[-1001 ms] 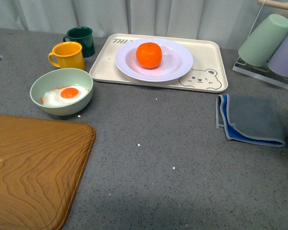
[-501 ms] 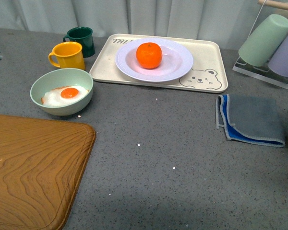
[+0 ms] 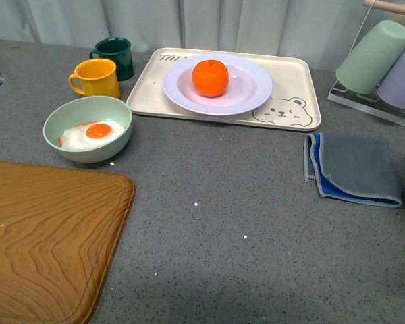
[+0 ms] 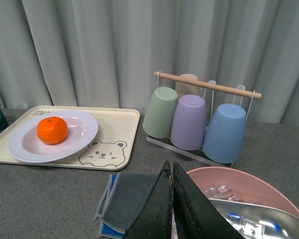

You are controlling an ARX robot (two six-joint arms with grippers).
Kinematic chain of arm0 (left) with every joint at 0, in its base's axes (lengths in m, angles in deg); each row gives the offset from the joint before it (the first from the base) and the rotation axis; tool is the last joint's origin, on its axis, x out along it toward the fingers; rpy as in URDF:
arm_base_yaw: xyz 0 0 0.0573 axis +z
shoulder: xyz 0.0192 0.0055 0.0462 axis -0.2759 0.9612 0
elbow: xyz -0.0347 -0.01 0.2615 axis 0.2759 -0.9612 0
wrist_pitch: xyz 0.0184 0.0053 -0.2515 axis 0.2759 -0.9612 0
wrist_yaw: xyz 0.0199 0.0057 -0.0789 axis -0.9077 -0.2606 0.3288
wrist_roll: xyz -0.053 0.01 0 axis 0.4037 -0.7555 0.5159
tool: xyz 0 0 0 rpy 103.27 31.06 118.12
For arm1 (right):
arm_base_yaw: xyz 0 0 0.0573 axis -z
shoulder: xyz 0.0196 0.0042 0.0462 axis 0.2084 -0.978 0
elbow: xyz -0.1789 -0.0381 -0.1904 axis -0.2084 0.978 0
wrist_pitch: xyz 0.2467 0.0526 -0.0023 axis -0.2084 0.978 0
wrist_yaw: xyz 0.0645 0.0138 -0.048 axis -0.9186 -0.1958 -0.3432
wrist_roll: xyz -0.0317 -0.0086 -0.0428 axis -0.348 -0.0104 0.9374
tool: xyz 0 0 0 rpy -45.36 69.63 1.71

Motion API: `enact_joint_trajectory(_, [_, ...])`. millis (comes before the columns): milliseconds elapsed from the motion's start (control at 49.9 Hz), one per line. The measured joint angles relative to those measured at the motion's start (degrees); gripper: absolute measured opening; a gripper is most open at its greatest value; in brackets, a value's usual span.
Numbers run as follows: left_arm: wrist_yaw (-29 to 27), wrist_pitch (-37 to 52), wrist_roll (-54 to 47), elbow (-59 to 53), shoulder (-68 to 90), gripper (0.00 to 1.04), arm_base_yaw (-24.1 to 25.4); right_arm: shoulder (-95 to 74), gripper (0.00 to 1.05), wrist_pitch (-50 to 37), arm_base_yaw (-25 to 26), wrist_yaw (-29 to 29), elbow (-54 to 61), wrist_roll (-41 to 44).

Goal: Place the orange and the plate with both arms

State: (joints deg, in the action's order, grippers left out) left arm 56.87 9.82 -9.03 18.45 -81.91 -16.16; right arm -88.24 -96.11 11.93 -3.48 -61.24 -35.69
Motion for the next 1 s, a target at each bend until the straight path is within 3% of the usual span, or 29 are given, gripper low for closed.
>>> enact_joint_trajectory(360, [0.0, 0.0, 0.0, 0.0, 0.0, 0.98, 0.0, 16.48, 0.01, 14.99, 0.0, 0.0, 0.5, 0.0])
enact_joint_trajectory(1001, [0.0, 0.0, 0.0, 0.0, 0.0, 0.98, 0.0, 30.51, 0.01, 28.7, 0.0, -0.02, 0.5, 0.0])
